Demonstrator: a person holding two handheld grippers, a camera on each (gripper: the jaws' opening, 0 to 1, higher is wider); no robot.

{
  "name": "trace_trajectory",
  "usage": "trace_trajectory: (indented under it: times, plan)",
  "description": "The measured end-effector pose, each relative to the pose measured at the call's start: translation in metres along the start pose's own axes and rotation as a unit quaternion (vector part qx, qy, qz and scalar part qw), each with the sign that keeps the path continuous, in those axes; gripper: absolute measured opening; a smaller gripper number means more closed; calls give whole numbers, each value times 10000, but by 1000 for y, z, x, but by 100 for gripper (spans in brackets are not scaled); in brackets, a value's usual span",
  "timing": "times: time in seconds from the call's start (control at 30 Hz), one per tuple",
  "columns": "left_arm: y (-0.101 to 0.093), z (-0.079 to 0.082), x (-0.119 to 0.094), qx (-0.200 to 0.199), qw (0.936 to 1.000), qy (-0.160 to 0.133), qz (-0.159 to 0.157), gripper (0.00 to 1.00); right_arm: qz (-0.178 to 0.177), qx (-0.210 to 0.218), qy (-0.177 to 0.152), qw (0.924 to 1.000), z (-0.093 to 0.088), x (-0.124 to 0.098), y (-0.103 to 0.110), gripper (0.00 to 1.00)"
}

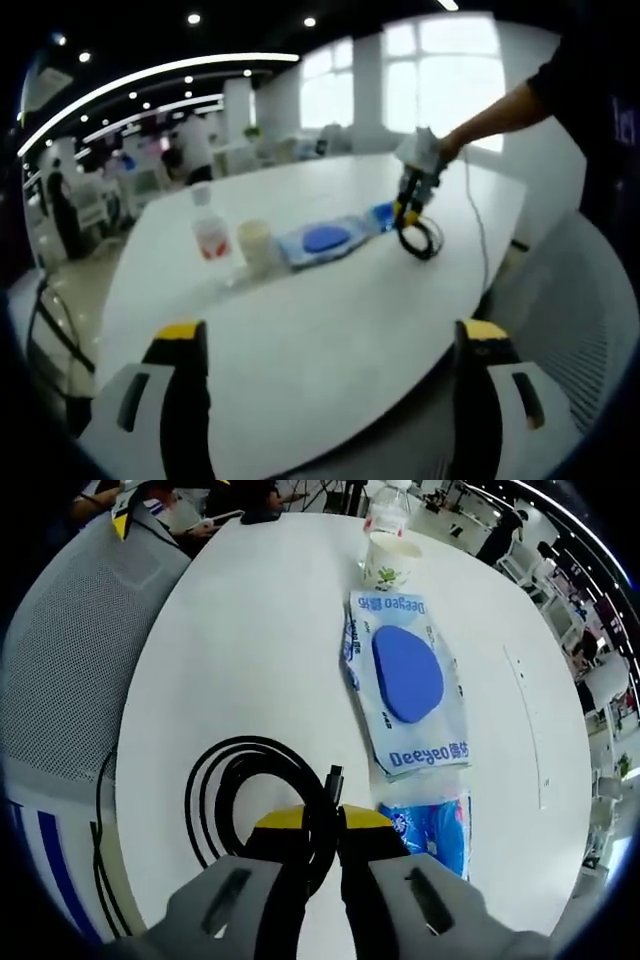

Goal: Arrange the tabletop items into an orderly group along one side of the table until the central work area is clear of visible clutter.

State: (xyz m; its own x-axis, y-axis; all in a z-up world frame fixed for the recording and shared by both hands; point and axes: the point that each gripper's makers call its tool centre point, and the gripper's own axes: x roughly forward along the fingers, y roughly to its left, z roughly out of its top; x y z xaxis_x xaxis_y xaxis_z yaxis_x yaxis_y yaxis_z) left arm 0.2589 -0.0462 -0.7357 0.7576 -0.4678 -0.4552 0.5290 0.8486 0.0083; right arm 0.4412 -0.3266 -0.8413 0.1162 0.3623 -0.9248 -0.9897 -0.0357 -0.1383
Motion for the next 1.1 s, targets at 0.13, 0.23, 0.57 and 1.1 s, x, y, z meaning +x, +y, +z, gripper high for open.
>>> trace_trajectory:
  times: [0.13, 0.23, 0.57, 1.1]
  plan:
    - [0, -1, 0, -2, 10000, 34, 8, 99, -90, 22, -53, 9999, 3, 8, -4, 9]
    - [0, -2, 0, -7, 10000, 47, 14, 99, -119, -16, -66, 9999, 2, 14, -5, 9]
    - [0, -3, 0, -14, 10000, 87, 35, 98, -271, -126, -97, 9995, -3, 29, -12, 9]
    - [0, -4, 1, -8, 9999, 94, 37, 98, -648, -393, -91, 9971, -2, 36, -13, 16]
